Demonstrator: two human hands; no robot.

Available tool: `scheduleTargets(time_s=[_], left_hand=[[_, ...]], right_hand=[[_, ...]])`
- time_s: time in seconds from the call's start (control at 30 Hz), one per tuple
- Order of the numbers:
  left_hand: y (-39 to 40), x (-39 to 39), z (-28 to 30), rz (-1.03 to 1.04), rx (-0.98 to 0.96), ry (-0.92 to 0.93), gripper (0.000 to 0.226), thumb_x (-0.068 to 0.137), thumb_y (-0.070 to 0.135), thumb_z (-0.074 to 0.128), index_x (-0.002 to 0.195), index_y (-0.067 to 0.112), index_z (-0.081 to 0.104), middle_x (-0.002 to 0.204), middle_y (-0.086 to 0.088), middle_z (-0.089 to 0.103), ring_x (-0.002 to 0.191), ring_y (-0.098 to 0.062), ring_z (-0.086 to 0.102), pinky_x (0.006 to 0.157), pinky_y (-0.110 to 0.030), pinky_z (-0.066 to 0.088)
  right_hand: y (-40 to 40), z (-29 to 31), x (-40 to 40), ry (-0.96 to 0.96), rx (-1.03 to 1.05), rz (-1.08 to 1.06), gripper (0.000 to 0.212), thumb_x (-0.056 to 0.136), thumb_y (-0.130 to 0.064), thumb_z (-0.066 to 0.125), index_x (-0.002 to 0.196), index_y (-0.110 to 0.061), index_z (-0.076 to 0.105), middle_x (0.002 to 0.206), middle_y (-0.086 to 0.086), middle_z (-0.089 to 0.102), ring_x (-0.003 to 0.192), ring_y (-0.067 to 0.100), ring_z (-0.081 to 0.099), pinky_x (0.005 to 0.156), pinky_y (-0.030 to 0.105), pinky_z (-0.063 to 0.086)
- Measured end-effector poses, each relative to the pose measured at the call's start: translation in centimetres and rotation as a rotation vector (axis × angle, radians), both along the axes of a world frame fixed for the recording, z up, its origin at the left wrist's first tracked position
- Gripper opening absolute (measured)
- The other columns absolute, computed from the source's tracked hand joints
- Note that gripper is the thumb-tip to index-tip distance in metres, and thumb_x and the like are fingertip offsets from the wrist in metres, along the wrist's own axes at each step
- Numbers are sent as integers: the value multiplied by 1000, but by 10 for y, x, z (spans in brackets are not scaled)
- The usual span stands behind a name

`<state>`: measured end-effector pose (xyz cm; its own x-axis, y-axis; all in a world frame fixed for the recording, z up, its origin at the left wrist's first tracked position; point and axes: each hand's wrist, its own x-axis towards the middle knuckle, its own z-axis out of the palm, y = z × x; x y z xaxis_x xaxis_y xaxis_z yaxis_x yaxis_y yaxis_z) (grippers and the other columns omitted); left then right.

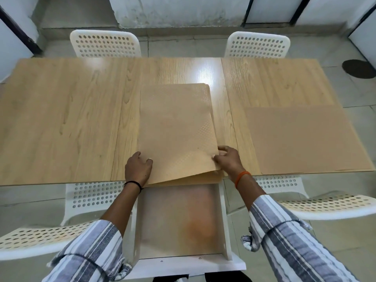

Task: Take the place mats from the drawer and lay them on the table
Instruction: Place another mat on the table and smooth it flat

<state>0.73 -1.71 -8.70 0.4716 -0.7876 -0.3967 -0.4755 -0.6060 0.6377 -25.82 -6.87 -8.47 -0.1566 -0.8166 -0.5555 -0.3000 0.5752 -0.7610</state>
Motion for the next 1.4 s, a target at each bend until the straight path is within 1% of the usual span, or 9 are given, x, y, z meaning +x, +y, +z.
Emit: scheduleTargets(time_s=[0.13, 0.37, 0.57, 0.8, 0.97, 1.1, 1.23, 1.33, 1.4], left_hand=[[-2, 3, -3, 11, 10, 6, 59, 91, 24, 57, 144, 2, 41, 144, -18, 46, 132, -31, 44, 106, -37, 35], [-9, 4, -4, 13, 23, 14, 58, 90, 26, 59, 141, 1, 45, 140, -19, 49, 127, -33, 48, 103, -38, 38], [-9, 5, -2, 43, 28, 42, 58, 89, 24, 60, 140, 1, 45, 139, -18, 50, 125, -32, 49, 102, -37, 39], [-13, 16, 2, 83, 51, 118, 52, 91, 20, 60, 139, 2, 48, 137, -15, 55, 124, -31, 52, 105, -38, 40], [-35, 32, 7, 285, 111, 368, 18, 84, 13, 66, 93, -2, 69, 87, -19, 68, 69, -28, 61, 67, -35, 52], [-48, 32, 9, 226, 144, 184, 44, 80, 14, 72, 120, -3, 64, 119, -21, 65, 109, -37, 62, 90, -42, 52], [-52, 25, 7, 163, 131, 350, 38, 77, 13, 76, 113, 5, 69, 112, -18, 68, 95, -30, 66, 86, -37, 55], [-53, 15, 7, 92, 85, 405, 7, 81, 18, 73, 76, 15, 70, 87, -10, 69, 80, -24, 59, 68, -28, 49], [-55, 13, 8, 78, 15, 319, 14, 85, 18, 69, 96, 11, 72, 102, -8, 70, 91, -24, 60, 76, -28, 49]], right_hand=[[-4, -1, -9, 61, 46, 48, 6, 83, -13, 74, 82, -12, 68, 91, 9, 70, 87, 22, 64, 65, 29, 50], [-1, 10, 6, 271, -176, 114, 34, 84, -32, 72, 65, -8, 58, 65, 5, 56, 63, 17, 50, 61, 30, 40], [-16, 22, 16, -123, 22, 195, 53, 89, -2, 62, 139, -13, 48, 122, 10, 64, 107, 26, 63, 87, 40, 56], [-21, 27, -6, -576, 93, 29, 49, 93, 8, 51, 133, -18, 52, 112, 8, 67, 95, 22, 66, 71, 27, 59], [-15, 27, -18, -721, 125, -53, 40, 96, 6, 48, 126, -20, 56, 103, 3, 69, 80, 13, 72, 60, 21, 57], [-9, 15, -24, -404, 201, 52, 49, 91, 8, 54, 135, -12, 54, 112, 9, 67, 98, 25, 64, 72, 29, 58], [-2, 12, -17, 279, 147, 295, 60, 86, 1, 54, 144, -12, 44, 135, 15, 57, 121, 32, 55, 101, 39, 48], [0, 14, -8, 420, 113, 322, 58, 87, -3, 51, 144, -12, 44, 138, 15, 55, 125, 34, 52, 104, 37, 44], [-1, 13, -9, 415, 101, 339, 51, 87, -6, 54, 137, -12, 51, 128, 14, 61, 115, 32, 58, 97, 37, 48]])
